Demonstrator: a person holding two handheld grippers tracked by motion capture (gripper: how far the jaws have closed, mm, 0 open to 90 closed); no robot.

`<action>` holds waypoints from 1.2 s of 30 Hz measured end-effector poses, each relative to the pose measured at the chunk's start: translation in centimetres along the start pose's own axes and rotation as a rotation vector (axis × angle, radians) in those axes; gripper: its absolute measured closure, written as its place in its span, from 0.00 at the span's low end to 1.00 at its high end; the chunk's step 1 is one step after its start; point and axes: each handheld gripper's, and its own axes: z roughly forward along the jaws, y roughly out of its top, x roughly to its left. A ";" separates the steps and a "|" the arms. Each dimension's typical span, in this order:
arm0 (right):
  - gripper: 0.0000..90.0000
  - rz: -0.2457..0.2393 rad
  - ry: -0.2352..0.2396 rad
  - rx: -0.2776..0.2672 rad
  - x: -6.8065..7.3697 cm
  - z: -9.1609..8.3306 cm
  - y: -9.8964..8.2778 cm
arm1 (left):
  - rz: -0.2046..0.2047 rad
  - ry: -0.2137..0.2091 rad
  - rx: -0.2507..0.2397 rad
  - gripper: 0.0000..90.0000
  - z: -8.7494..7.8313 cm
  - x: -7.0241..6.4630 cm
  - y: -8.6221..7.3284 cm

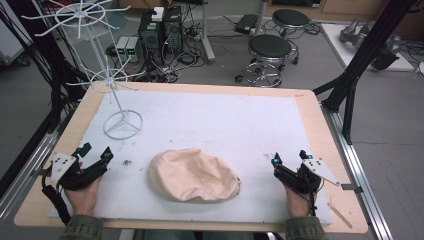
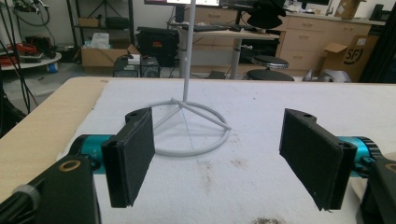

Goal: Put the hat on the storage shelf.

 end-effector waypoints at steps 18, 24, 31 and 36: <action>0.12 0.009 0.009 0.035 -0.1 0.3 -0.1 | -0.014 -0.006 -0.004 0.30 0.0 0.1 0.0; 0.12 0.012 0.016 0.034 -0.1 0.3 -0.1 | -0.027 -0.029 0.003 0.29 0.1 0.1 0.3; 0.12 0.030 0.044 0.031 -0.2 0.4 -0.1 | -0.021 -0.093 -0.022 0.29 0.3 -1.1 1.5; 0.12 0.025 0.045 0.035 -0.2 0.5 -0.1 | -0.009 -0.173 -0.019 0.30 0.5 -2.2 2.5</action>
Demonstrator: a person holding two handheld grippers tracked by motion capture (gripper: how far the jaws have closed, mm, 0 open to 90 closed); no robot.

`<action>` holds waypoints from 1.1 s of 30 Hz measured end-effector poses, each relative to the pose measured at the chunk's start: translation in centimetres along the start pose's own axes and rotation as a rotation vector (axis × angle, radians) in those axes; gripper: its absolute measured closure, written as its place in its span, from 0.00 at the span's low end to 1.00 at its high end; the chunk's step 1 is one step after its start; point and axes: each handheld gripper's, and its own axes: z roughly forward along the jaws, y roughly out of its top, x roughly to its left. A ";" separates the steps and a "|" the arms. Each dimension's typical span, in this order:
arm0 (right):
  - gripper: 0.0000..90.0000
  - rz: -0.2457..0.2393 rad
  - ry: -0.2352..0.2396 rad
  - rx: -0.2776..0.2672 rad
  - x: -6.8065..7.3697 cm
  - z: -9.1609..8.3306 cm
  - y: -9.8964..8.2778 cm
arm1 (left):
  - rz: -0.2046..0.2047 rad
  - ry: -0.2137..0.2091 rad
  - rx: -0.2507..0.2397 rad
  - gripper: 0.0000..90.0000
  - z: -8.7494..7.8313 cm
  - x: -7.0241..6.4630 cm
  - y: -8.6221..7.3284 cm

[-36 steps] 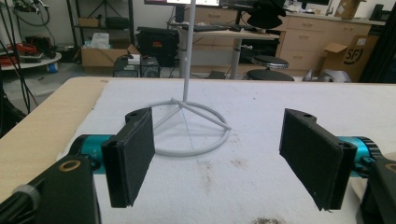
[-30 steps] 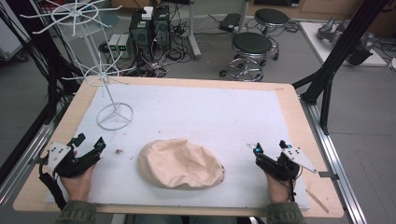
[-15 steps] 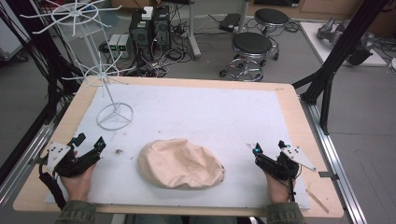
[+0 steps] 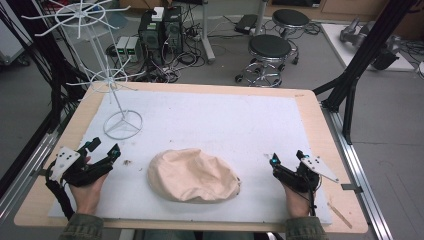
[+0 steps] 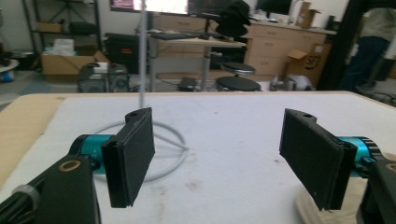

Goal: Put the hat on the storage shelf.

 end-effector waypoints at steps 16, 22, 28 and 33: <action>0.12 0.004 0.004 0.000 0.0 0.1 0.0 | 0.033 -0.212 0.062 0.31 1.2 -2.8 1.6; 0.12 0.009 0.007 0.006 0.0 0.0 0.0 | 0.059 -0.289 0.102 0.31 1.7 -4.2 1.8; 0.12 0.010 0.004 0.004 0.0 0.0 0.0 | 0.077 -0.351 0.132 0.31 2.1 -5.1 1.8; 0.12 0.010 0.010 0.010 0.0 0.1 0.0 | 0.103 -0.410 0.166 0.31 2.4 -5.6 1.8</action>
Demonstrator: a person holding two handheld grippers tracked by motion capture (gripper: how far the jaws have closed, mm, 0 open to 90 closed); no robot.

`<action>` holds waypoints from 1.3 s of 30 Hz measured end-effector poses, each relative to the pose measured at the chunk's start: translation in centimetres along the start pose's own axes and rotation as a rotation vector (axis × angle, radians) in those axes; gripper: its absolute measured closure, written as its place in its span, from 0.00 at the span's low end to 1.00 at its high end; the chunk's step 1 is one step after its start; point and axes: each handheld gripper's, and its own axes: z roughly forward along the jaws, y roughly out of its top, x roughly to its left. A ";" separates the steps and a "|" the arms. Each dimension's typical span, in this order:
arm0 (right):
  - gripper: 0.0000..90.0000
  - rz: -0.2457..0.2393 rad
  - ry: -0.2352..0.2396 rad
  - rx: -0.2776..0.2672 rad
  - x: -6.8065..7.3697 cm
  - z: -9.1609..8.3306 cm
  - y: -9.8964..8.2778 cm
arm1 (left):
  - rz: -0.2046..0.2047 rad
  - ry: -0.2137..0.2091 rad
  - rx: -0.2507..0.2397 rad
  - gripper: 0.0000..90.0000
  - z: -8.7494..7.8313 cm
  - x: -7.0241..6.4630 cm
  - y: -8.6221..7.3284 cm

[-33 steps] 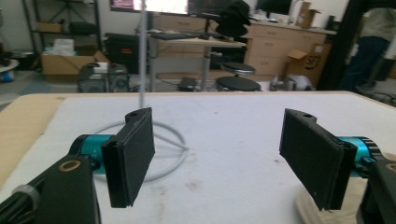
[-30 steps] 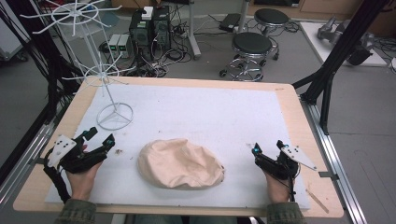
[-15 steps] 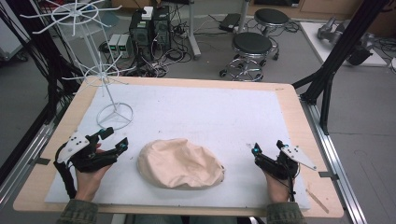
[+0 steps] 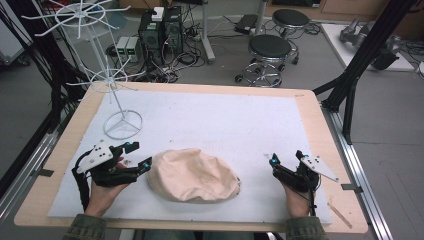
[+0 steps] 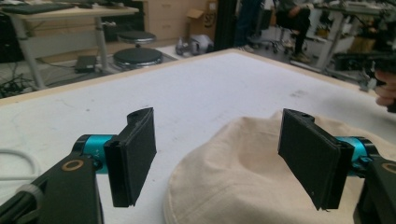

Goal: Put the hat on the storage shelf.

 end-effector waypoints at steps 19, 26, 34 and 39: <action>0.12 -0.001 0.001 0.000 0.0 0.0 0.0 | 0.080 -0.190 0.100 0.33 1.8 -2.2 0.1; 0.12 -0.007 0.003 0.000 0.0 0.0 0.0 | 0.063 -0.293 0.146 0.35 2.4 -2.5 -0.2; 0.12 -0.003 0.011 0.005 0.1 0.0 0.0 | 0.074 -0.347 0.172 0.34 3.0 -3.0 -0.5; 0.12 -0.004 0.012 0.005 0.1 0.0 0.0 | 0.071 -0.414 0.196 0.31 3.3 -3.2 -0.6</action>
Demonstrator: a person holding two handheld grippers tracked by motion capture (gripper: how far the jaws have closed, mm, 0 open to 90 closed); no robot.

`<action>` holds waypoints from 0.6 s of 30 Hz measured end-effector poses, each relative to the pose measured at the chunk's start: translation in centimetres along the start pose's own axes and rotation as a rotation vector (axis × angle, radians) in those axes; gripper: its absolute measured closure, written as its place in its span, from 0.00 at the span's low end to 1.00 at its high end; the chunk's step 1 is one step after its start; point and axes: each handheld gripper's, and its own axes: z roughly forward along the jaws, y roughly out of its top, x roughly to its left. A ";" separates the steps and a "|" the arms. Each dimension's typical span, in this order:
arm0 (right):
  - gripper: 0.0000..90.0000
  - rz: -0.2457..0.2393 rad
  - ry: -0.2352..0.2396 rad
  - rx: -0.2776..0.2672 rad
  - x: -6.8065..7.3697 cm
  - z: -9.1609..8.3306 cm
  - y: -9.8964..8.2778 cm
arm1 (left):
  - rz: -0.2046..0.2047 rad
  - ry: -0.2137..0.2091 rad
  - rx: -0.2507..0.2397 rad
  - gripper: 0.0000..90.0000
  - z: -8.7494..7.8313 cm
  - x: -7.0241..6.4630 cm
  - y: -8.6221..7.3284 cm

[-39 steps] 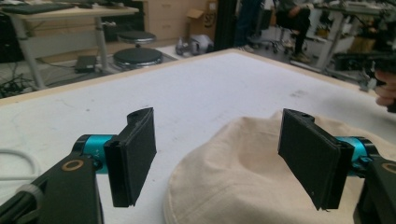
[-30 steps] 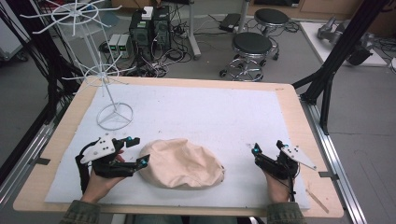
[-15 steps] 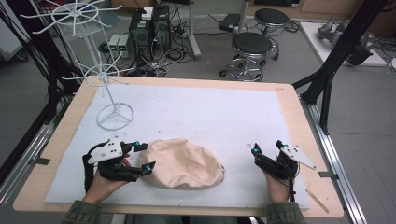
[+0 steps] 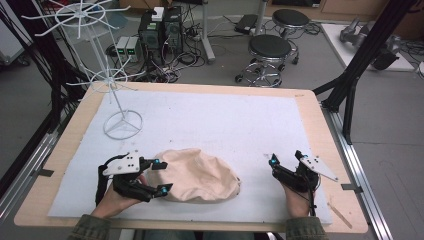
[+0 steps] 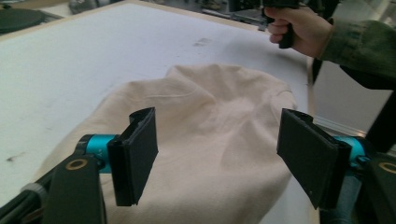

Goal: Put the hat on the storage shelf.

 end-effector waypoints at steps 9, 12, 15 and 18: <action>0.12 -0.005 0.000 -0.001 0.0 0.0 0.0 | 0.005 -0.065 0.052 0.31 0.9 -0.2 -0.1; 0.12 -0.005 0.003 -0.003 0.0 0.0 0.0 | 0.008 -0.079 0.089 0.31 1.4 -0.3 -0.3; 0.12 -0.008 0.004 -0.003 0.0 0.0 0.0 | 0.009 -0.109 0.126 0.31 1.9 -0.5 -0.4; 0.12 -0.013 0.006 -0.002 0.1 0.0 0.0 | 0.014 -0.120 0.181 0.29 2.5 -0.6 -0.5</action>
